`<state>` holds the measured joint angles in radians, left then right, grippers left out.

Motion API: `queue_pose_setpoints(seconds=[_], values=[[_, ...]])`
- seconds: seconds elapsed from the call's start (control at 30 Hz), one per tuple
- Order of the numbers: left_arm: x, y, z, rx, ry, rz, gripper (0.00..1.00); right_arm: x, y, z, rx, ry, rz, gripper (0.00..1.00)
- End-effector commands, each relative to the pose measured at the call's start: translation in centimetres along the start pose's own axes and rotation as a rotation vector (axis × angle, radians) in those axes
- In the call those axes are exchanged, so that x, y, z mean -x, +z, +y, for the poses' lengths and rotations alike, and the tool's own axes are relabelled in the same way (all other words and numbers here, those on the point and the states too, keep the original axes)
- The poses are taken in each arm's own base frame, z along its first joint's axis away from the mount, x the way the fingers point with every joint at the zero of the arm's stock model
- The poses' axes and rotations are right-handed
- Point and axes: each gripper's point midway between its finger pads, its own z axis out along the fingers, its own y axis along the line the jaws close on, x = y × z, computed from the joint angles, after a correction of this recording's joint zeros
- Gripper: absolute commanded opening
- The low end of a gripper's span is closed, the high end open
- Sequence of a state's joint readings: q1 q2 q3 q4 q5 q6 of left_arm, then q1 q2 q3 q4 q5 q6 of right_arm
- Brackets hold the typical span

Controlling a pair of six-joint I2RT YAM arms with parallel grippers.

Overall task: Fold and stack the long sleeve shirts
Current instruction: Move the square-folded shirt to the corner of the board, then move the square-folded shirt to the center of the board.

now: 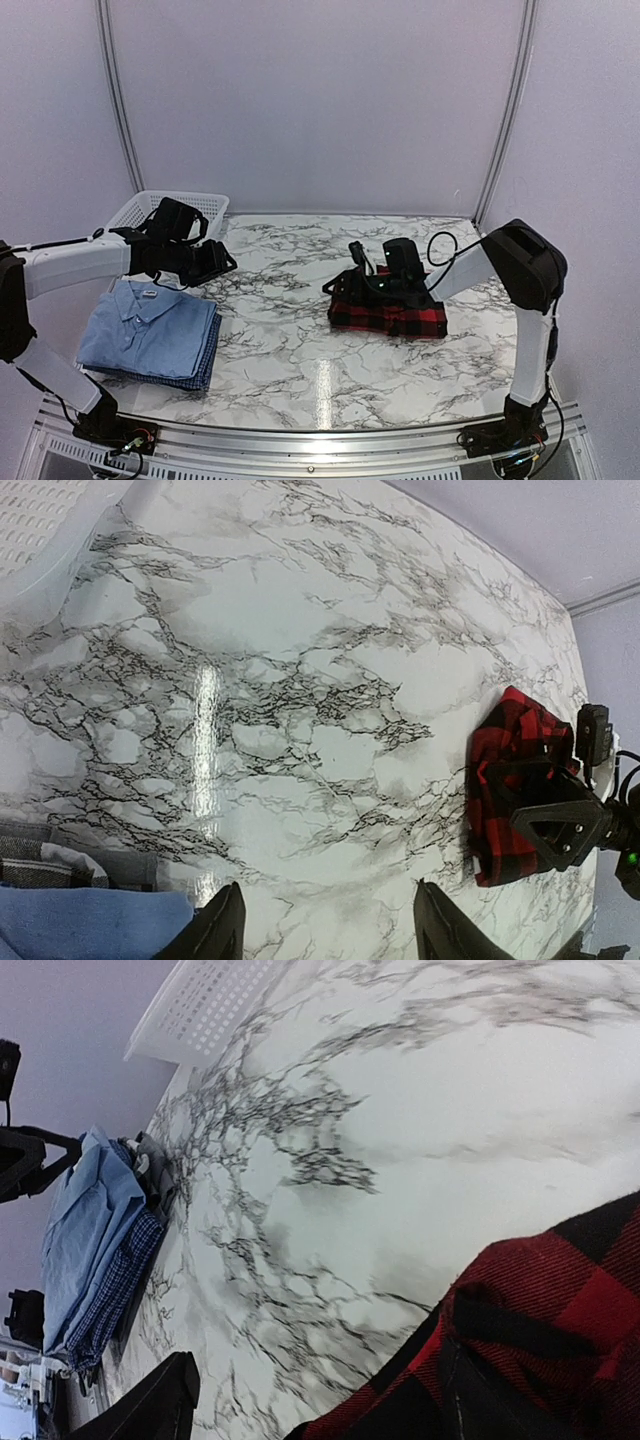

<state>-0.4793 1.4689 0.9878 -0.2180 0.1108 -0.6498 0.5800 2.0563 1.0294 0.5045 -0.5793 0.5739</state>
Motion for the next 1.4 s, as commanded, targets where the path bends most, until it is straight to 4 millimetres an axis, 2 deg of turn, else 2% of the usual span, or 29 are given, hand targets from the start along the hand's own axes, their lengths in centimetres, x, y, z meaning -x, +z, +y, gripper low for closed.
queue_pose_setpoints(seconds=[0.0,0.13,0.27,0.5,0.67,0.77,0.87,0.97,1.13,1.27,1.37], values=[[-1.2,-0.7,1.2,0.035,0.001,0.026,0.6,-1.0,-4.6,-4.9,-0.104,0.03,0.016,0.81],[-1.8,-1.0,1.7,0.044,-0.01,0.035,0.62,-1.0,-8.4,-7.5,-0.163,0.04,0.016,0.81],[-2.5,-1.3,1.7,0.033,-0.006,0.051,0.64,-1.1,-10.5,-8.5,-0.208,0.037,0.02,0.82],[-3.6,-2.1,1.2,0.048,0.043,0.067,0.72,1.4,-11.0,-6.3,-0.236,-0.017,-0.001,0.82],[-4.2,-2.6,0.6,0.059,0.061,0.059,0.73,3.1,-10.1,-4.5,-0.242,-0.033,-0.011,0.83],[-4.9,-3.0,0.4,0.079,0.074,0.058,0.73,3.2,-8.8,-2.0,-0.224,-0.047,-0.005,0.83],[-5.4,-3.5,1.0,0.131,0.078,0.043,0.73,2.8,-7.1,1.3,-0.172,-0.059,0.007,0.83],[-5.9,-4.3,1.3,0.154,0.071,0.022,0.72,1.8,-4.8,4.8,-0.095,-0.055,0.02,0.81],[-5.1,-6.7,1.9,0.147,0.022,-0.07,0.72,-1.2,0.6,11.1,0.039,-0.036,0.076,0.74],[-4.4,-8.5,1.6,0.126,-0.003,-0.116,0.72,-4.1,4.3,15.0,0.107,0.007,0.117,0.72],[-3.9,-9.5,1.1,0.105,-0.021,-0.137,0.72,-7.0,6.6,17.7,0.119,0.036,0.147,0.73]])
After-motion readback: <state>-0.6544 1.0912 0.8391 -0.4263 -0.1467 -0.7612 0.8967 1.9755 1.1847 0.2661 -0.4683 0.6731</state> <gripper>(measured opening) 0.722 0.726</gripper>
